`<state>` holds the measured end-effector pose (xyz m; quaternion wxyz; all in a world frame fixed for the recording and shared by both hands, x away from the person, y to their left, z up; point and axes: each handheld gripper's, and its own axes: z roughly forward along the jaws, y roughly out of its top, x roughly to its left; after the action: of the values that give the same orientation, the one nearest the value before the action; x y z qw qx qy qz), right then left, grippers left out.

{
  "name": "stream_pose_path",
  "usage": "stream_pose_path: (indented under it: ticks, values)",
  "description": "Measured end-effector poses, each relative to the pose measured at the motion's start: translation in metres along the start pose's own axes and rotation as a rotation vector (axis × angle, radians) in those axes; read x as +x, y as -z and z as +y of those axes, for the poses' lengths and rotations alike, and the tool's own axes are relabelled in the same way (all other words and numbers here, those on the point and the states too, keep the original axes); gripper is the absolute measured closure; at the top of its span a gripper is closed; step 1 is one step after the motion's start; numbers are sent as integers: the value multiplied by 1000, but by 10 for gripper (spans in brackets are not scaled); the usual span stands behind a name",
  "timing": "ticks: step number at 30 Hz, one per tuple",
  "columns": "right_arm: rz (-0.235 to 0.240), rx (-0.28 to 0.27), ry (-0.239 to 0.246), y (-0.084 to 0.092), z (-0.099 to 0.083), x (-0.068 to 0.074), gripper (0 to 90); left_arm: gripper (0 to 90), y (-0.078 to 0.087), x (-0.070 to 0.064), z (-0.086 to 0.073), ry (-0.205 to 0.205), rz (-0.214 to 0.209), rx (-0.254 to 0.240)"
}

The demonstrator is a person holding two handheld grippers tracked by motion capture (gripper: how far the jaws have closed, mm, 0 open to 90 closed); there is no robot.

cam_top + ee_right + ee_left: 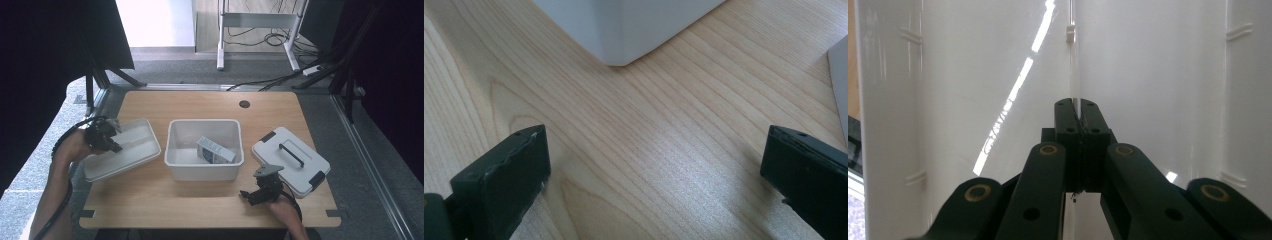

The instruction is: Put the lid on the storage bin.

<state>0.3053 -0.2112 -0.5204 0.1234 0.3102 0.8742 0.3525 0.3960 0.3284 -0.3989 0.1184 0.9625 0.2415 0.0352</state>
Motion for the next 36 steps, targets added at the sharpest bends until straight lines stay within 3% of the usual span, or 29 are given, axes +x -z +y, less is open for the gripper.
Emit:
stream_pose_path:
  ticks: [9, 15, 23, 36]
  values:
    - [0, -1, -1, 0, 0, 0, 0, 892, 32, -4, -1, -92, -10, -45]
    - [-2, 0, -3, 0, 0, 0, 0, 892, 52, -11, 15, -162, -8, -70]
    - [-2, -1, -2, 0, 0, 0, 0, 892, 61, -22, 55, -244, -31, -101]
    - [-4, -2, -1, 0, 0, 0, 0, 892, 42, -39, 133, -344, -73, -110]
